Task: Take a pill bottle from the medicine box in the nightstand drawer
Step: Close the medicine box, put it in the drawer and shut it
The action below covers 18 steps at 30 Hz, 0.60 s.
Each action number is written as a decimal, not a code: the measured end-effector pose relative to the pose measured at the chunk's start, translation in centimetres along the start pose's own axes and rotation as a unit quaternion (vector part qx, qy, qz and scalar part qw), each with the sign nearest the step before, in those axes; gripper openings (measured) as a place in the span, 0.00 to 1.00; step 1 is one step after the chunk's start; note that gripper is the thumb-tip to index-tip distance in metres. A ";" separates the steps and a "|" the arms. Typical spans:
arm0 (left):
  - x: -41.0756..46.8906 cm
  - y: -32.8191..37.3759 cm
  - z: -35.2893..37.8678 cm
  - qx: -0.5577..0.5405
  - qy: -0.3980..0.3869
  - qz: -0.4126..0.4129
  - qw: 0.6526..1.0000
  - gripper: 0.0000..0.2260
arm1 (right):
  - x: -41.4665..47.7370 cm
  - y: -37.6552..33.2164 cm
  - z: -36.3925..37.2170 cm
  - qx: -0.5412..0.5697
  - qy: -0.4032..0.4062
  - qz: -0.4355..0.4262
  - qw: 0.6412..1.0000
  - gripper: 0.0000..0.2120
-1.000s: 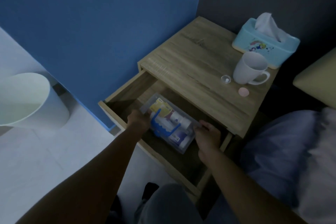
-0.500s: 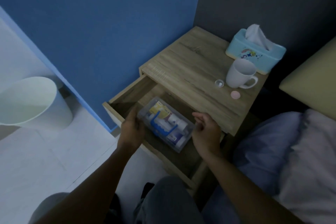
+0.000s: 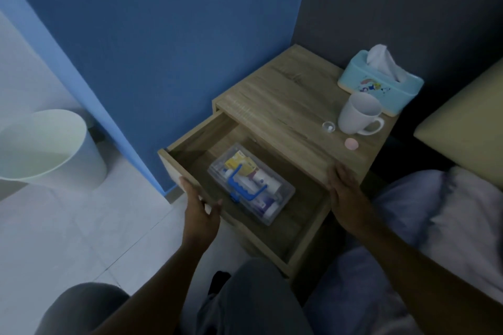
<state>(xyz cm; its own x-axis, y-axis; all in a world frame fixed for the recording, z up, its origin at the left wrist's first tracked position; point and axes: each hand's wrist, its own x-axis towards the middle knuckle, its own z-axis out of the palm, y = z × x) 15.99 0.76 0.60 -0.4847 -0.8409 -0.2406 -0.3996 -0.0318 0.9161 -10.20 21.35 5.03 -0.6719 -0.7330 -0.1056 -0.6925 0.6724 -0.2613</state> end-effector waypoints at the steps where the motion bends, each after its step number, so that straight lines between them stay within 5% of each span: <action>1: 0.1 -0.2 0.1 -0.009 0.000 -0.012 1.000 0.47 | -0.1 0.1 0.3 0.005 0.000 0.007 1.000 0.26; 18: 5.3 1.2 6.0 -0.068 -0.054 -0.023 0.996 0.40 | 0.5 -0.2 0.9 0.067 0.046 0.019 0.997 0.25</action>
<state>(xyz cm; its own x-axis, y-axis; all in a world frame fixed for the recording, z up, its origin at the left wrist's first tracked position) 8.28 -0.51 -1.47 -0.5531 -0.7736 -0.3093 -0.3173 -0.1477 0.9367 -10.15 20.79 4.15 -0.7227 -0.6904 -0.0306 -0.6290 0.6755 -0.3847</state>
